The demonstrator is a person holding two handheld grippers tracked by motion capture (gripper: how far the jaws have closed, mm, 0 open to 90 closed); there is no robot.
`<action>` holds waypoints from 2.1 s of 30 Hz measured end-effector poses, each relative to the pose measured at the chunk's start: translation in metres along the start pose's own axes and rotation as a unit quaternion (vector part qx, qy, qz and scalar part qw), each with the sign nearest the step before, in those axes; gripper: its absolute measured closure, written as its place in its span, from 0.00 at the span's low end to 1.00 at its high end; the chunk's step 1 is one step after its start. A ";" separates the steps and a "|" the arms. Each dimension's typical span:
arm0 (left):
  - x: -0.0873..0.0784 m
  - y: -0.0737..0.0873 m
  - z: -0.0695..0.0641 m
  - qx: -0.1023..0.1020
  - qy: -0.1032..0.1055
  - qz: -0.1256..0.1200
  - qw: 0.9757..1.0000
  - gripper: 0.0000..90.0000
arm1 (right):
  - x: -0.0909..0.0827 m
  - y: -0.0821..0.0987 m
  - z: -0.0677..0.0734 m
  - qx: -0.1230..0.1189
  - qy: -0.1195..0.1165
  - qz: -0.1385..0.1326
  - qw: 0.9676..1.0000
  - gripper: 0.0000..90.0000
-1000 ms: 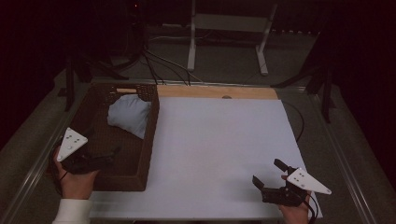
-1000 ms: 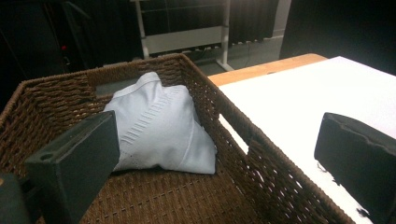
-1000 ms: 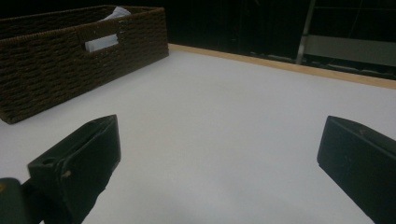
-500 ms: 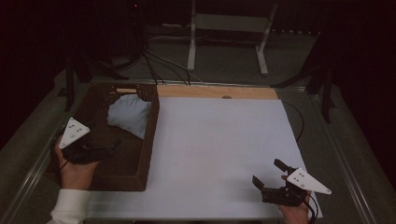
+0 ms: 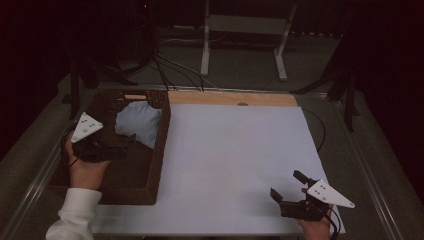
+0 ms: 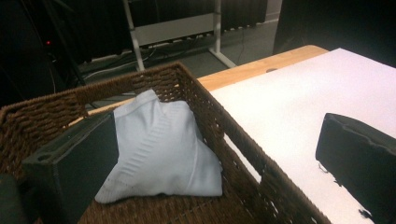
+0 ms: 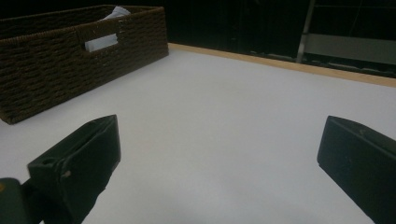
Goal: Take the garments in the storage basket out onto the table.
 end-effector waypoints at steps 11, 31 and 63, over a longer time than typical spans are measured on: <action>0.020 -0.018 0.007 0.008 0.007 0.019 1.000 0.00 | 0.000 0.000 -0.001 0.002 -0.001 -0.001 1.000 0.00; 0.048 -0.029 0.022 0.000 0.025 0.034 0.999 0.00 | 0.000 0.000 -0.001 0.004 -0.004 -0.001 1.000 0.00; 0.096 -0.031 0.043 -0.013 0.005 0.081 0.997 0.00 | 0.000 0.000 -0.002 0.005 -0.005 -0.002 1.000 0.00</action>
Point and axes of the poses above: each handheld gripper's, and its own axes: x roughly forward along the jaws, y roughly out of its underside, z roughly to its left, the point moved 9 cm from there along x, roughly forward along the jaws, and after that the axes turned 15 degrees about z, right-handed, at the moved point
